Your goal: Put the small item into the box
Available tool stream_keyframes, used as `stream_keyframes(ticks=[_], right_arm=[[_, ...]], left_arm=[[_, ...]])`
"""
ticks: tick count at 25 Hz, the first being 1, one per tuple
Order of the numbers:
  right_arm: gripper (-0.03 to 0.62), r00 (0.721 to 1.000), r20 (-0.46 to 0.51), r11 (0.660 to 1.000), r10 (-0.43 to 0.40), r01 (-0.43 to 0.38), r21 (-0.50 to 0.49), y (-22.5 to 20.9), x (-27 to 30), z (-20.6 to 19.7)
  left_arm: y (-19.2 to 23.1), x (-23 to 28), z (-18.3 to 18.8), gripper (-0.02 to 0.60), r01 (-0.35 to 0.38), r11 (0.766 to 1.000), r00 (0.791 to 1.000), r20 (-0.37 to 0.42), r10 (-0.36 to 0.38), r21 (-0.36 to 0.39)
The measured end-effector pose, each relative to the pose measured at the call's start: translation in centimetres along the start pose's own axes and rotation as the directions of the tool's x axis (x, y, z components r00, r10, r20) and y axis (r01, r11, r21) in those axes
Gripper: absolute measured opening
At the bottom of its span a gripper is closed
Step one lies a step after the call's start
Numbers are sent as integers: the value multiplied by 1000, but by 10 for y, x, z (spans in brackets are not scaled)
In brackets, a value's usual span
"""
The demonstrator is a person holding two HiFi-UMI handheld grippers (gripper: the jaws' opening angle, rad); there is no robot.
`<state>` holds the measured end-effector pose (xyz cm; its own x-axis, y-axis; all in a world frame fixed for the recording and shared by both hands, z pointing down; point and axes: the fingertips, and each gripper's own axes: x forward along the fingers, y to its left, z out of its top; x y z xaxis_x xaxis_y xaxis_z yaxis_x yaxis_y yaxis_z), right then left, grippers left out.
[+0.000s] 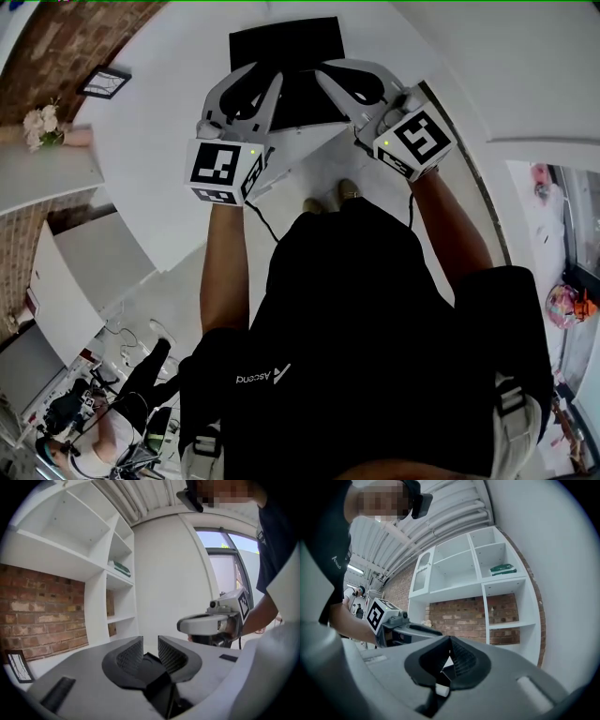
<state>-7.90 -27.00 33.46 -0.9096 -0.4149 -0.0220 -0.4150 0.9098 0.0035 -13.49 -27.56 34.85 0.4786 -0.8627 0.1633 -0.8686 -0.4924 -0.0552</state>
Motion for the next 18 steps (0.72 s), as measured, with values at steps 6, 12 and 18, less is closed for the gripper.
stream_keyframes(ticks=[6,12,18], right_arm=[[2,999,48,1000,14,-14,4,14,-2,20],[2,996,84,1000,19,-19,0,26,-9,37],[2,995,101,1000,15,-15,-1,33,-16,44]], left_arm=[[-15,-21,45,38,-9,1000,982,186,15,-29],[-21,-37,65,-2,-30,999,960,277,41,-41],[-31,-46,74,-2,-34,999,951,308,40,-27]])
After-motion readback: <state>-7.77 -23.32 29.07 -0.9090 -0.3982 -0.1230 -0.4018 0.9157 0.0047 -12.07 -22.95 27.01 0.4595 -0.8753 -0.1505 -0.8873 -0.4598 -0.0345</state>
